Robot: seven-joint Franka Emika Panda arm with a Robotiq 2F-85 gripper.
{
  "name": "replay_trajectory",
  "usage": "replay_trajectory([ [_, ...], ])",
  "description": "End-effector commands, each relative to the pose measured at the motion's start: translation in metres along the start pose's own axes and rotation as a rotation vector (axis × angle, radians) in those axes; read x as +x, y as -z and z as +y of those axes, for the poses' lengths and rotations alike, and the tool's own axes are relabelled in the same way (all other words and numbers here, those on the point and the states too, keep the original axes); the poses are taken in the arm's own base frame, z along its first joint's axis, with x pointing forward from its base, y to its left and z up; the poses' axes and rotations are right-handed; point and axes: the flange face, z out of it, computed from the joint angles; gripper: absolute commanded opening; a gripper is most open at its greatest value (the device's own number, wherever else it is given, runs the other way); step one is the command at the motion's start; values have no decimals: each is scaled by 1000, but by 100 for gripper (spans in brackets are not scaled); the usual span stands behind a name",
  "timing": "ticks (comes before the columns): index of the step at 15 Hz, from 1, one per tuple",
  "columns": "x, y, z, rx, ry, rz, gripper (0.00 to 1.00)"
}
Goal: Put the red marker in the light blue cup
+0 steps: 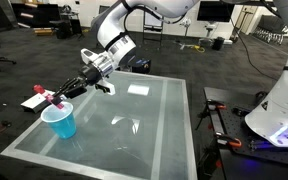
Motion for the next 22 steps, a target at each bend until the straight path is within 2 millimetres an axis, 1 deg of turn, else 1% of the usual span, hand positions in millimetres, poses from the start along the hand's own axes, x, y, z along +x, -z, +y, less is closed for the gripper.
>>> replay_trajectory([
  [1, -2, -2, 5, 6, 23, 35, 5],
  [10, -17, -6, 5, -14, 74, 28, 5],
  [11, -18, -7, 5, -13, 76, 27, 37],
  [12, -20, -7, 4, -13, 78, 26, 46],
  [14, -21, -8, 4, -12, 84, 26, 59],
  [15, -22, -8, 4, -12, 84, 26, 68],
  [17, -22, -8, 4, -11, 84, 26, 81],
  [19, -22, -9, 4, -10, 85, 25, 96],
  [20, -21, -10, 4, -10, 86, 26, 100],
  [22, -19, -10, 2, -9, 92, 27, 100],
])
